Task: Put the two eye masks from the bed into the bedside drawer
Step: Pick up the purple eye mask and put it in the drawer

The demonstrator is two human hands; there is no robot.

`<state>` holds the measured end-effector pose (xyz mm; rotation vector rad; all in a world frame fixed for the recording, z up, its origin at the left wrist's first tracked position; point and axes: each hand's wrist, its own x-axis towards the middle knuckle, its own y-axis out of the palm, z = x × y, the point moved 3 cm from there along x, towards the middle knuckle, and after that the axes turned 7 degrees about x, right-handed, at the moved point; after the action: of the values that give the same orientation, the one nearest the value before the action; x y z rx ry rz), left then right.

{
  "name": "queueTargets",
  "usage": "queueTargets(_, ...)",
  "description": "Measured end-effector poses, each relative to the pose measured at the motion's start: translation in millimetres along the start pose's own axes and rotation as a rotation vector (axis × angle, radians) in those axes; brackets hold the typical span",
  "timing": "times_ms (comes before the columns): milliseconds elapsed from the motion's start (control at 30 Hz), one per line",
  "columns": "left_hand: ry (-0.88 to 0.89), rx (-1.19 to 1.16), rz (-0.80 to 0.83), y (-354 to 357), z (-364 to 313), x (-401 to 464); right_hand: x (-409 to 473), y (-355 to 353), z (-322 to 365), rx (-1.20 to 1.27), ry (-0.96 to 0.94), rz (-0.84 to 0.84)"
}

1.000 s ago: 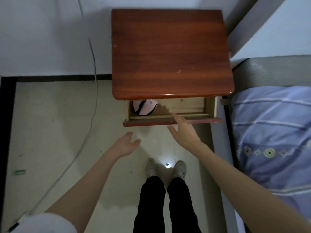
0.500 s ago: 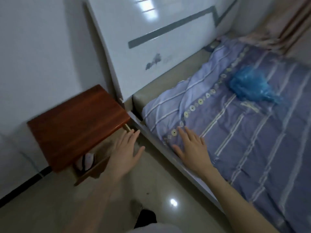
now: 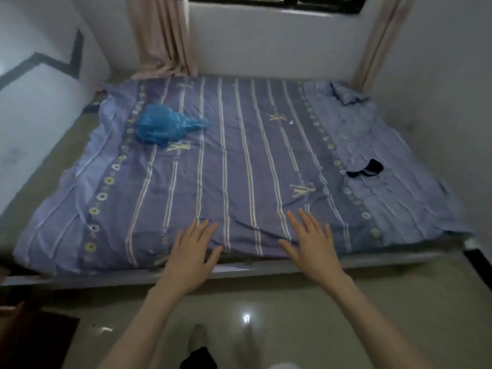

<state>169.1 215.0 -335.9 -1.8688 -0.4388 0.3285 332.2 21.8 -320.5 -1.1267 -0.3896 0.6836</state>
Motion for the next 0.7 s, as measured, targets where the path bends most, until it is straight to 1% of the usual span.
queueTargets(100,0.127,0.015,0.037,22,-60,37,-21,-32,-69,0.002,0.11,-0.069)
queueTargets(200,0.221,-0.005,0.09,46,-117,74,-35,-56,-132,0.023,0.235,-0.126)
queueTargets(333,0.33,-0.007,0.182,88,-183,124,-36,-77,-211,0.032,0.354,-0.169)
queueTargets(500,0.413,-0.002,0.221,129,-264,215,5,-107,-303,0.034,0.437,-0.199)
queueTargets(600,0.415,-0.016,0.247,145,-309,272,46,-132,-351,0.049,0.447,-0.183)
queueTargets(700,0.419,-0.034,0.284,160,-354,323,83,-155,-398,0.078,0.457,-0.212)
